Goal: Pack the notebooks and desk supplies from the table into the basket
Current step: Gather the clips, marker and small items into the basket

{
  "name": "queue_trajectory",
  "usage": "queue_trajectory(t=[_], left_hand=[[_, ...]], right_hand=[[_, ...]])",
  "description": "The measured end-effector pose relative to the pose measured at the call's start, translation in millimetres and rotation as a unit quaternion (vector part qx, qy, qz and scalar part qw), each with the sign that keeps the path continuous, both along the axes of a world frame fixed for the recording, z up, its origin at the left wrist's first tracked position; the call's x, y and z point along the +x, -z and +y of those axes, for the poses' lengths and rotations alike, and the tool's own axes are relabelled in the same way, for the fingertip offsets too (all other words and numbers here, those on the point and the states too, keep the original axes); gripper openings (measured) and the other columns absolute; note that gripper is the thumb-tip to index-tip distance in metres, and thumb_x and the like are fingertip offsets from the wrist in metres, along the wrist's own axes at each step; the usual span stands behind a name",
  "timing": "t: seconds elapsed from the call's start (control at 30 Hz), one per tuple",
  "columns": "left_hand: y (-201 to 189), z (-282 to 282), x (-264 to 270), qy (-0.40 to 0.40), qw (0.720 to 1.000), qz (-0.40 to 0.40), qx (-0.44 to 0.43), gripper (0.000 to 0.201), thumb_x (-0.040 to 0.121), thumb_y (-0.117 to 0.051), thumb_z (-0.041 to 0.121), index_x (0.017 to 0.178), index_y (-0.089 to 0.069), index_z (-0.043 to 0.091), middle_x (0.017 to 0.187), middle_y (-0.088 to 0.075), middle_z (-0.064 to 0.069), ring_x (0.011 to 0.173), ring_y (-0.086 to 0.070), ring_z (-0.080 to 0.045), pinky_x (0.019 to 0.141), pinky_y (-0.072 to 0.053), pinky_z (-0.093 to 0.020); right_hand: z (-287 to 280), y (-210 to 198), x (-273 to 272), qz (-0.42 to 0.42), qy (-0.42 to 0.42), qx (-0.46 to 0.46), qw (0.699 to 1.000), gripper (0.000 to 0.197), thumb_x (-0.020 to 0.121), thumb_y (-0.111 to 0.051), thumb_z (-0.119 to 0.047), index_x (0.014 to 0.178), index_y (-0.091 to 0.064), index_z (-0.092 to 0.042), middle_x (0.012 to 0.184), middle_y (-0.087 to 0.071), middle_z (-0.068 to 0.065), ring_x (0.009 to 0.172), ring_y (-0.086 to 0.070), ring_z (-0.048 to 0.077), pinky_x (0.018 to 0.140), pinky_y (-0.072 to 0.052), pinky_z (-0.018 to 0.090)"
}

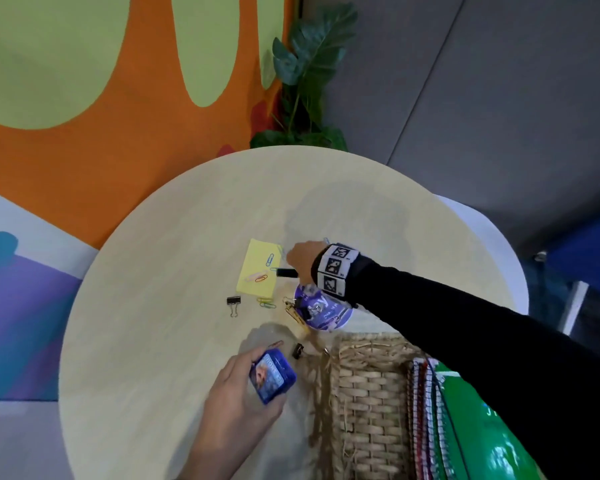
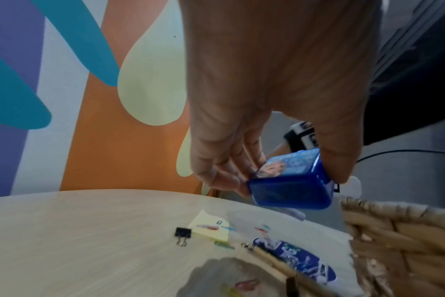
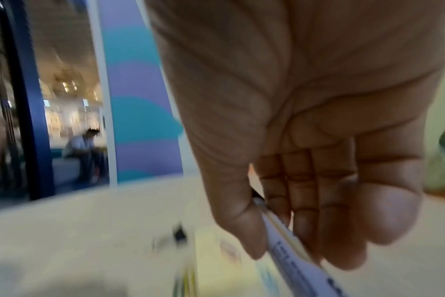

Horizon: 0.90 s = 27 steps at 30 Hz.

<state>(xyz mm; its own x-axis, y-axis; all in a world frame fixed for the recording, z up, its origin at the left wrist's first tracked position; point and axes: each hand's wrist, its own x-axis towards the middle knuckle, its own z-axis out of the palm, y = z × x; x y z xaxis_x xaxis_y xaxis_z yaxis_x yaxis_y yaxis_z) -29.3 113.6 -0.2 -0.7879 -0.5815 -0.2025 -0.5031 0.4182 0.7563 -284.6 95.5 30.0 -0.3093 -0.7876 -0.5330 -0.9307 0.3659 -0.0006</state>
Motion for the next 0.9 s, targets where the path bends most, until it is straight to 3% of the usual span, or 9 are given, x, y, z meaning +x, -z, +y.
queue_trajectory(t=[0.1,0.17,0.2,0.3,0.4,0.5,0.63,0.8,0.9], left_hand=[[-12.1,4.7,-12.6,0.025,0.999,0.026,-0.018,0.059,0.065,-0.08,0.025,0.108,-0.047,0.048,0.103,-0.053,0.026,0.101,-0.047,0.012,0.08,-0.031,0.008],[-18.3,6.2,-23.4,0.044,0.998,0.038,-0.025,0.059,0.066,-0.079,0.024,0.115,-0.049,0.039,0.104,-0.055,0.02,0.094,-0.05,0.007,0.081,-0.03,0.007],[-20.7,7.0,-28.8,0.056,0.997,0.041,-0.03,0.058,0.066,-0.078,0.025,0.117,-0.051,0.035,0.105,-0.055,0.018,0.094,-0.049,0.007,0.082,-0.029,0.008],[-28.8,12.9,-44.1,0.088,0.993,0.065,-0.045,0.058,0.064,-0.072,0.03,0.119,-0.054,0.025,0.108,-0.055,0.015,0.097,-0.047,0.007,0.085,-0.025,0.009],[-36.3,22.5,-54.4,0.111,0.989,0.083,-0.057,0.061,0.066,-0.075,0.032,0.122,-0.054,0.022,0.113,-0.058,0.01,0.102,-0.052,-0.002,0.086,-0.025,0.008],[-47.5,35.1,-61.4,0.144,0.984,0.08,-0.073,0.063,0.068,-0.077,0.027,0.125,-0.053,0.02,0.116,-0.057,0.006,0.106,-0.053,-0.007,0.084,-0.027,0.004],[-63.9,48.5,-63.0,0.192,0.975,0.061,-0.099,0.062,0.07,-0.072,0.028,0.127,-0.049,0.023,0.12,-0.056,0.007,0.11,-0.053,-0.01,0.089,-0.038,-0.015],[-71.1,66.2,-69.2,0.283,0.946,-0.015,-0.161,0.065,0.07,-0.064,0.036,0.129,-0.041,0.021,0.121,-0.056,0.001,0.11,-0.055,-0.019,0.09,-0.048,-0.033],[-64.6,82.5,-86.1,0.341,0.912,-0.082,-0.215,0.059,0.07,-0.067,0.032,0.119,-0.039,0.016,0.107,-0.061,-0.007,0.098,-0.059,-0.028,0.081,-0.05,-0.039]], right_hand=[[40.0,-47.8,14.7,-0.005,0.075,-0.086,0.993,0.018,0.084,-0.055,-0.014,0.101,-0.059,-0.009,0.09,-0.059,0.012,0.083,-0.06,0.034,0.063,-0.039,0.031],[90.6,-71.1,31.2,-0.025,0.14,-0.146,0.979,0.001,0.083,-0.05,-0.014,0.083,-0.05,-0.014,0.07,-0.05,0.007,0.068,-0.051,0.032,0.058,-0.036,0.031],[118.2,-76.4,40.4,-0.03,0.174,-0.163,0.971,0.006,0.082,-0.049,-0.015,0.078,-0.045,-0.016,0.065,-0.05,0.007,0.065,-0.05,0.032,0.057,-0.036,0.031],[192.2,-60.4,67.8,-0.04,0.285,-0.143,0.947,0.006,0.084,-0.053,-0.024,0.081,-0.05,-0.019,0.083,-0.066,0.012,0.081,-0.061,0.035,0.059,-0.032,0.03],[227.8,-19.4,87.7,-0.079,0.367,-0.068,0.924,0.013,0.087,-0.053,-0.025,0.084,-0.058,-0.014,0.094,-0.066,0.013,0.099,-0.063,0.033,0.064,-0.034,0.028],[231.1,20.5,92.9,-0.087,0.388,-0.009,0.917,0.02,0.088,-0.052,-0.02,0.097,-0.062,-0.006,0.106,-0.067,0.017,0.106,-0.063,0.033,0.078,-0.05,0.035],[216.6,47.1,89.9,-0.067,0.384,0.014,0.921,0.029,0.09,-0.05,-0.009,0.116,-0.058,0.001,0.123,-0.06,0.021,0.114,-0.059,0.035,0.093,-0.049,0.038],[210.4,58.4,87.9,-0.061,0.365,-0.005,0.929,0.03,0.089,-0.05,-0.01,0.117,-0.059,-0.001,0.123,-0.062,0.018,0.114,-0.06,0.031,0.093,-0.049,0.035],[220.5,37.7,87.9,-0.059,0.386,-0.046,0.92,0.029,0.085,-0.06,-0.018,0.109,-0.061,-0.001,0.114,-0.066,0.016,0.106,-0.063,0.03,0.087,-0.05,0.035]])
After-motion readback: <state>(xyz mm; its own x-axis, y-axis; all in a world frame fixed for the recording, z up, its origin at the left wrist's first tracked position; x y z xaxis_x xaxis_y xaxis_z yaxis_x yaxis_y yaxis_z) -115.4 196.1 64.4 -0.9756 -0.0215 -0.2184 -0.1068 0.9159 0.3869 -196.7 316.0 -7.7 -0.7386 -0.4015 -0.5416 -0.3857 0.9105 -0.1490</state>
